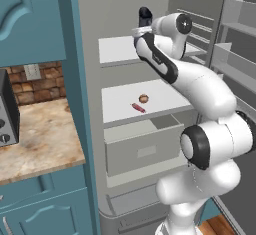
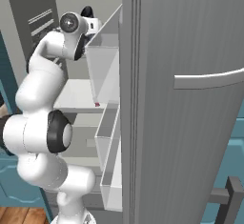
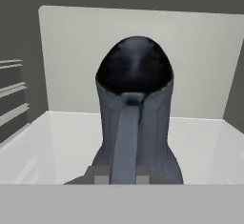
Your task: Move the tangerine and bar from the top shelf to the second highest shelf to make space. Then, place the pitcher from the counter on the cleared top shelf.
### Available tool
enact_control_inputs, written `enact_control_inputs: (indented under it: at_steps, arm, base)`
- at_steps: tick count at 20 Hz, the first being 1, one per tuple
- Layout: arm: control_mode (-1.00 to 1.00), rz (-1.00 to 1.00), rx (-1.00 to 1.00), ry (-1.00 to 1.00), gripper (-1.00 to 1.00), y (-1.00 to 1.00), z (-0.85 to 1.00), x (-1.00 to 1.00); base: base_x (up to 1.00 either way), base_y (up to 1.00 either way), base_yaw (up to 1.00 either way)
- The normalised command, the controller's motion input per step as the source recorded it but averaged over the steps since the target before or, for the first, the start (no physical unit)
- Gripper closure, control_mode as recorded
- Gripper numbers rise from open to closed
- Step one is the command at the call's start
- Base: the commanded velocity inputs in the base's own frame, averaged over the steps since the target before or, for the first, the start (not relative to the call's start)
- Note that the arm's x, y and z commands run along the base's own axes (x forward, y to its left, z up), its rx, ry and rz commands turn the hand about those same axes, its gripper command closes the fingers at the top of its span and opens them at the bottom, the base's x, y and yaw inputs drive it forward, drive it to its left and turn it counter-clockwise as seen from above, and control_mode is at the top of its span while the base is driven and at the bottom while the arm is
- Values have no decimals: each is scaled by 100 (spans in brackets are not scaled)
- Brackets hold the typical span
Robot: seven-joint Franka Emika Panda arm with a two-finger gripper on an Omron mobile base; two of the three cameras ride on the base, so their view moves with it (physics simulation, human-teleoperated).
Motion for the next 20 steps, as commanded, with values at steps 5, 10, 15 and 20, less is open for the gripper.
enact_control_inputs:
  at_steps: [5,10,15,20]
  arm:
    - [-100,0,0,0,100,-1,-18,57]
    - [-100,0,0,0,100,0,-16,54]
    - [-100,0,0,0,-100,0,-15,50]
    - [-100,0,0,0,-100,0,-4,25]
  base:
    - [0,0,0]
    - [0,0,0]
    - [0,0,0]
    - [0,0,0]
